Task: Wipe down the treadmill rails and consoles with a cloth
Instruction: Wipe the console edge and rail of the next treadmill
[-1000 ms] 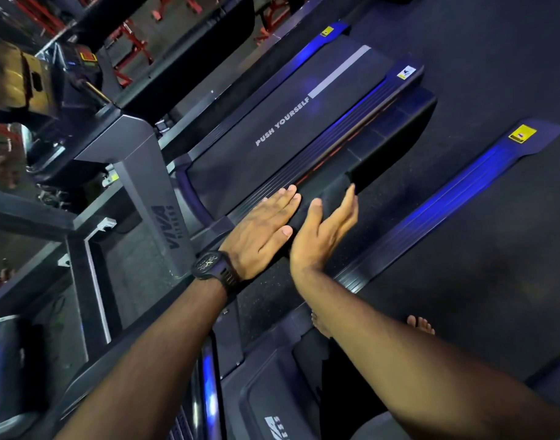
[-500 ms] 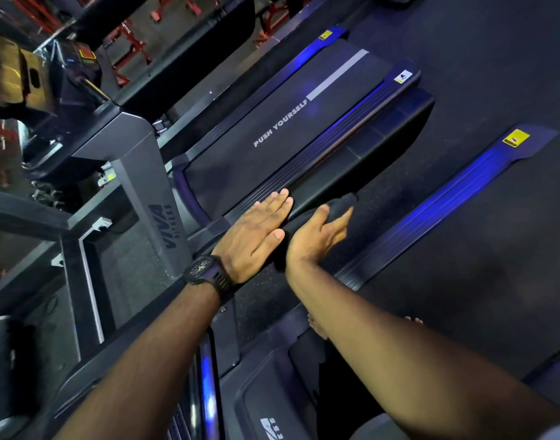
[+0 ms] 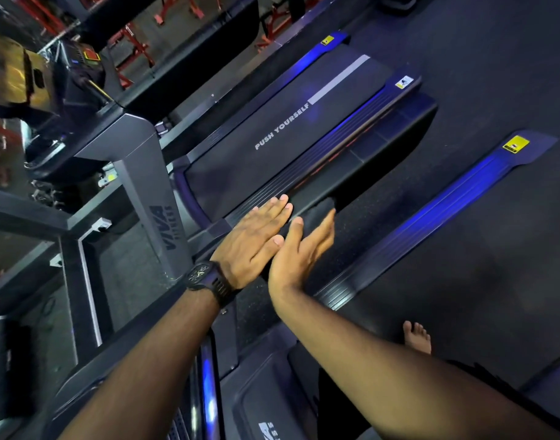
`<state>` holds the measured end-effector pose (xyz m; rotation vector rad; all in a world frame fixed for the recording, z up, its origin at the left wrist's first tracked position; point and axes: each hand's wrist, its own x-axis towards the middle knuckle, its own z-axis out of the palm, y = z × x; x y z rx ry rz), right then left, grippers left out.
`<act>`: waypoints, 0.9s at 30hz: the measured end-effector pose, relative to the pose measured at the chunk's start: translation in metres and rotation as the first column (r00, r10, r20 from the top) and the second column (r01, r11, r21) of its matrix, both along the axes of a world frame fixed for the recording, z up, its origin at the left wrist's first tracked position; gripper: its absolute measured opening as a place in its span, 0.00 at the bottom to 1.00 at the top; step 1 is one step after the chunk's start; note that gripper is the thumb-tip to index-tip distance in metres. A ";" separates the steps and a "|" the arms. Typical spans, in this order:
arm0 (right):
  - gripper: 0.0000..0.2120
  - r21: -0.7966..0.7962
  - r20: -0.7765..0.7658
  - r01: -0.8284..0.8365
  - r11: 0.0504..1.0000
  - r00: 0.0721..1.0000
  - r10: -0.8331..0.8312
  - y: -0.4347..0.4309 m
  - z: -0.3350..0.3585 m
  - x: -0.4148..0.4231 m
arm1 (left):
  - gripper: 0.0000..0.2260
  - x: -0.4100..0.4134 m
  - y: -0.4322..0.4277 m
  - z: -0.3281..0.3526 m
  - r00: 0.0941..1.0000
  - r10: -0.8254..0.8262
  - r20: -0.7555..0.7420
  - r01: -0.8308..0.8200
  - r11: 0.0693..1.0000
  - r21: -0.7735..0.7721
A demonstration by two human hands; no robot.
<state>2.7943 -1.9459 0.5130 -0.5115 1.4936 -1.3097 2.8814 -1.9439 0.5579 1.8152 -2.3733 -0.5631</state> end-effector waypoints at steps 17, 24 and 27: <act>0.34 0.004 0.000 0.099 0.995 0.995 -0.099 -0.027 -0.021 -0.004 | 0.27 0.010 0.019 0.000 1.000 0.020 0.017 -0.020 0.999 -0.025; 0.32 -0.156 -0.188 -0.058 0.986 0.982 0.028 0.009 -0.001 0.008 | 0.26 0.016 0.025 -0.003 0.999 0.042 -0.020 -0.042 0.998 -0.048; 0.31 -0.135 -0.198 0.010 0.991 0.980 -0.037 -0.013 -0.008 0.003 | 0.26 0.018 0.029 -0.003 0.999 0.046 -0.024 -0.047 0.997 -0.055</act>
